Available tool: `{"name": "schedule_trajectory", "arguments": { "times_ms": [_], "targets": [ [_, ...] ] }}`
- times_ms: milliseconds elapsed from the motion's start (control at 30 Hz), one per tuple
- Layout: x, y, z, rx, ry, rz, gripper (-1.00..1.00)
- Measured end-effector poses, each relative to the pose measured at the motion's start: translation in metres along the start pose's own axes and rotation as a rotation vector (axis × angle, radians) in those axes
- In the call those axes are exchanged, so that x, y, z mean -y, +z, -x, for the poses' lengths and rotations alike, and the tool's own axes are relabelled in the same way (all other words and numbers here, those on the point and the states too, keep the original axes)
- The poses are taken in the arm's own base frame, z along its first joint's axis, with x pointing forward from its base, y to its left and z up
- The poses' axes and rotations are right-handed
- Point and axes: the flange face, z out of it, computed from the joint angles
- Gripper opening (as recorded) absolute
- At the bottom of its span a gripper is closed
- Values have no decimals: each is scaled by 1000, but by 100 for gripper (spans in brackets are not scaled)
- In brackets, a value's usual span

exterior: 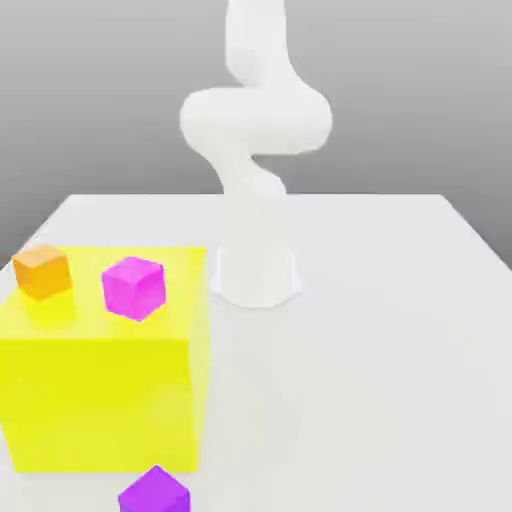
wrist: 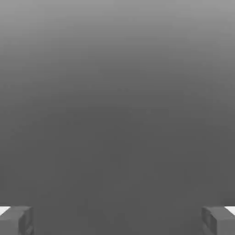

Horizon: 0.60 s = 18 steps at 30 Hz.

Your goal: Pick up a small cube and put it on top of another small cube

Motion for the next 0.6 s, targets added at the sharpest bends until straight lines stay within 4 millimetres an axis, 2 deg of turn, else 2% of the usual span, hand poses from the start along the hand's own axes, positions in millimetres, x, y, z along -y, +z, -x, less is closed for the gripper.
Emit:
{"name": "schedule_trajectory", "arguments": {
  "times_ms": [133, 300, 467, 600],
  "targets": [
    [-17, 63, -30, 113, 69, 38, 0],
    [-45, 140, -57, 225, 155, 95, 0],
    [-84, 214, -74, 309, 239, 164, 0],
    [-122, 269, -84, 355, 305, 226, 0]
  ]
}}
